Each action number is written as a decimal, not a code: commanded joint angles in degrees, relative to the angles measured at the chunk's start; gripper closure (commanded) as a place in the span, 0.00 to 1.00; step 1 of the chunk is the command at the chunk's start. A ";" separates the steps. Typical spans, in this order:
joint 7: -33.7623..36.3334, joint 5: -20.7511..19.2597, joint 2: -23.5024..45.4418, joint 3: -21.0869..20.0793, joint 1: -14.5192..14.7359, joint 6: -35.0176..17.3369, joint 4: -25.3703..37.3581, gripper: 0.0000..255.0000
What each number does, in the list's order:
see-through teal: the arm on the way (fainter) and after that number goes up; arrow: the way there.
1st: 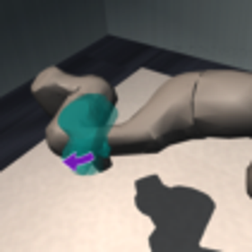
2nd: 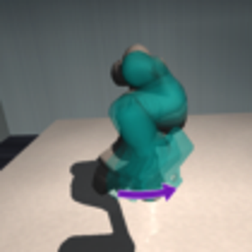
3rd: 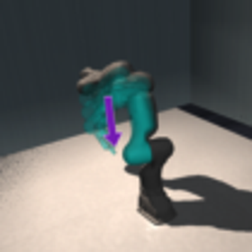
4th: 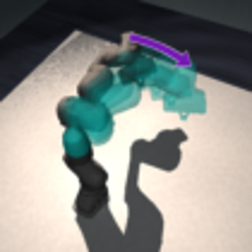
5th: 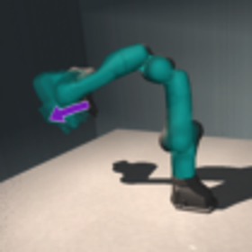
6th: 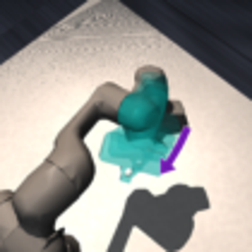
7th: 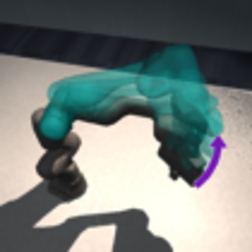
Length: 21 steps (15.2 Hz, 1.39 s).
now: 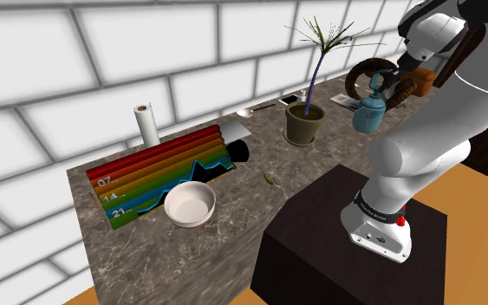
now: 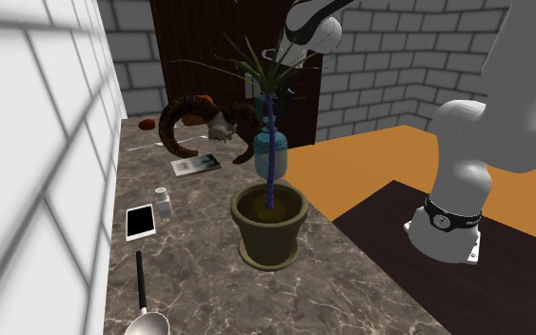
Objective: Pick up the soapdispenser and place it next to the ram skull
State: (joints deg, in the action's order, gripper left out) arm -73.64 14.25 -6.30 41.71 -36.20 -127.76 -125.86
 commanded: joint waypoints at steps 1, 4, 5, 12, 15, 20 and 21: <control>-1.01 1.03 0.81 0.21 0.14 -1.53 -0.98 1.00; -2.89 3.04 2.45 0.57 0.37 -3.73 -2.26 1.00; -2.90 3.04 2.45 0.56 0.36 -3.73 -2.26 1.00; -2.90 3.04 2.45 0.55 0.35 -3.73 -2.26 1.00; -2.90 3.04 2.46 0.55 0.35 -3.73 -2.26 0.00; -0.64 -0.27 -0.55 0.41 -0.27 -0.56 -1.01 0.00; 0.32 -1.67 -1.89 0.26 -0.63 1.11 -0.24 0.00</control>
State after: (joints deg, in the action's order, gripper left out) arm -74.12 14.01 -6.88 41.98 -36.44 -128.29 -126.78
